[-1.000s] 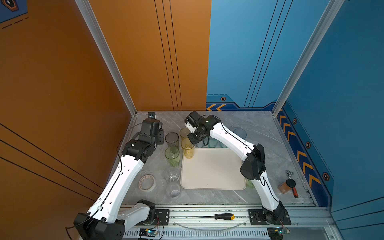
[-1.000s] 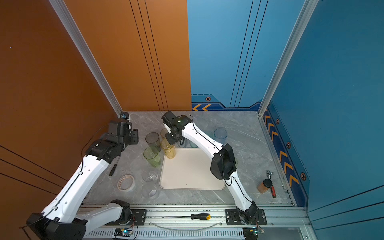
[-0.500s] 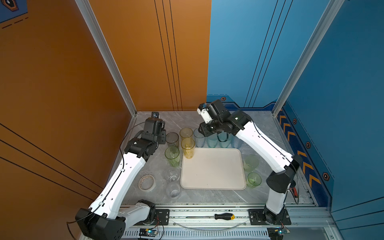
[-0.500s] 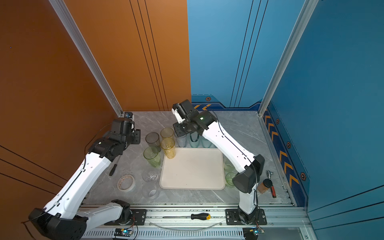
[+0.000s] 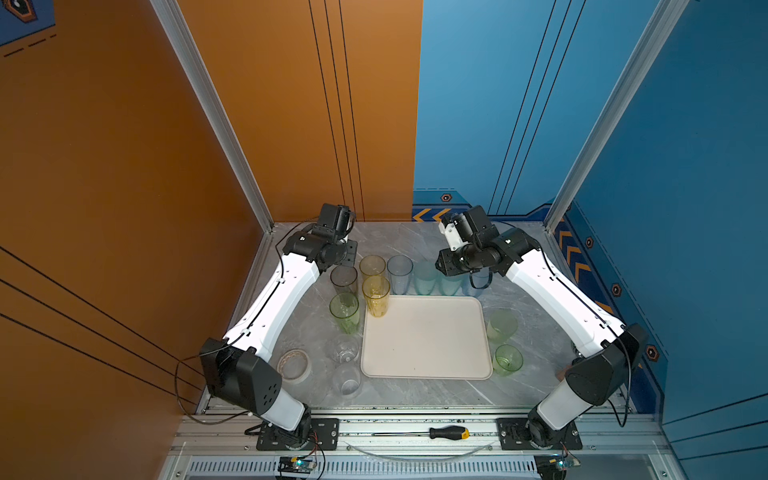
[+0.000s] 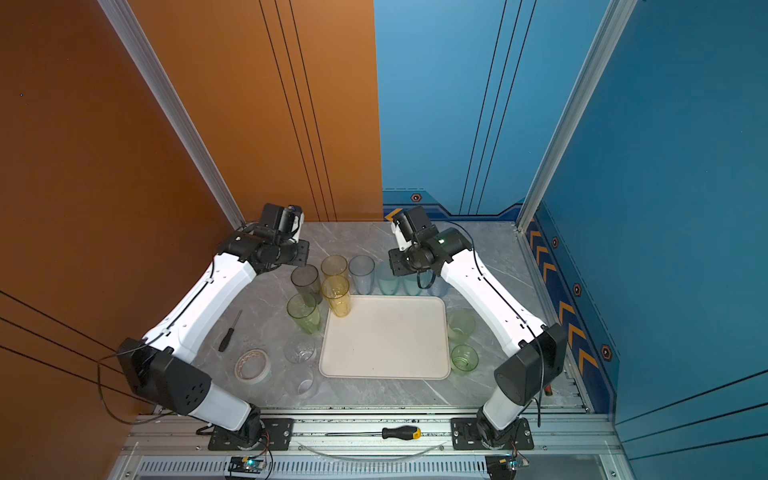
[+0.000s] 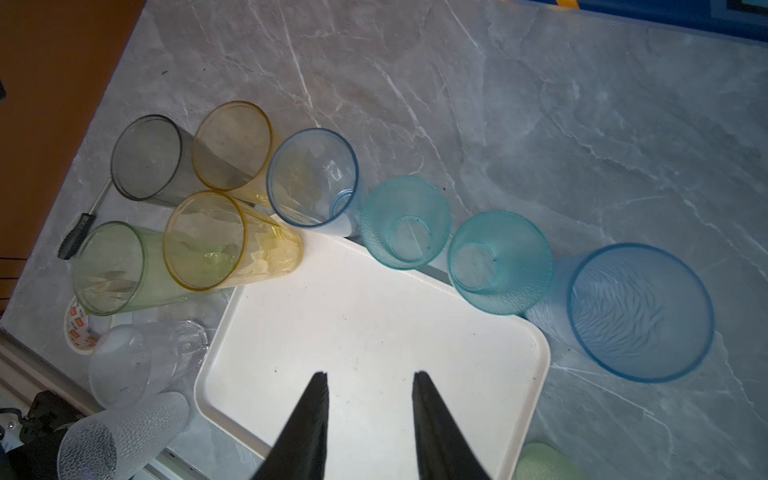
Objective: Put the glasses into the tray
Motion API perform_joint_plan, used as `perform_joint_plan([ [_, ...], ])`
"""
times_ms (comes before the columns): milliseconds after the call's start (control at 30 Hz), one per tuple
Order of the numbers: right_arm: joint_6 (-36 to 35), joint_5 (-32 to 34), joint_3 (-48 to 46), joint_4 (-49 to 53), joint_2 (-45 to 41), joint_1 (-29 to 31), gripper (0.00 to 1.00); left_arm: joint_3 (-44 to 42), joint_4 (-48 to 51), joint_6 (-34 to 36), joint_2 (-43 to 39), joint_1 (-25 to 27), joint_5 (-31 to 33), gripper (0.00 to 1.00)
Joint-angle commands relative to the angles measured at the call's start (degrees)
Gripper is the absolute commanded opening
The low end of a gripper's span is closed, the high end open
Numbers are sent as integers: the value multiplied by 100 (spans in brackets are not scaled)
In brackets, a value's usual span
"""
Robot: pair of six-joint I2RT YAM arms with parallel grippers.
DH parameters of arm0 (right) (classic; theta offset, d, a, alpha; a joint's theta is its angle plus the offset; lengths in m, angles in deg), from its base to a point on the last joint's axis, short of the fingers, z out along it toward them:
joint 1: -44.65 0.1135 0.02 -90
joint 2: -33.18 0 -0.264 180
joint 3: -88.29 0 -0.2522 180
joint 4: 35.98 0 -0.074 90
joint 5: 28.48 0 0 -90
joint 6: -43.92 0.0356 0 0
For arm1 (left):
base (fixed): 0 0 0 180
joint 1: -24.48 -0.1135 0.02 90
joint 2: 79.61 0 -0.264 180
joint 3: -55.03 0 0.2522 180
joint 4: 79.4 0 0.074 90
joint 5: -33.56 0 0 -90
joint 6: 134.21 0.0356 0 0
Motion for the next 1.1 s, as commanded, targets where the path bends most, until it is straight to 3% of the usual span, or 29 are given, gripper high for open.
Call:
perform_joint_plan([
  [0,92,-123,-186,-176,-372,-152,33,395,368,164,357,-2,-439,31],
  [300,101,-269,-549,-302,-608,-452,33,915,392,170,1231,-144,-1413,29],
  [1067,71,-456,-686,-372,-647,-709,34,1567,883,493,2199,-159,-1120,29],
])
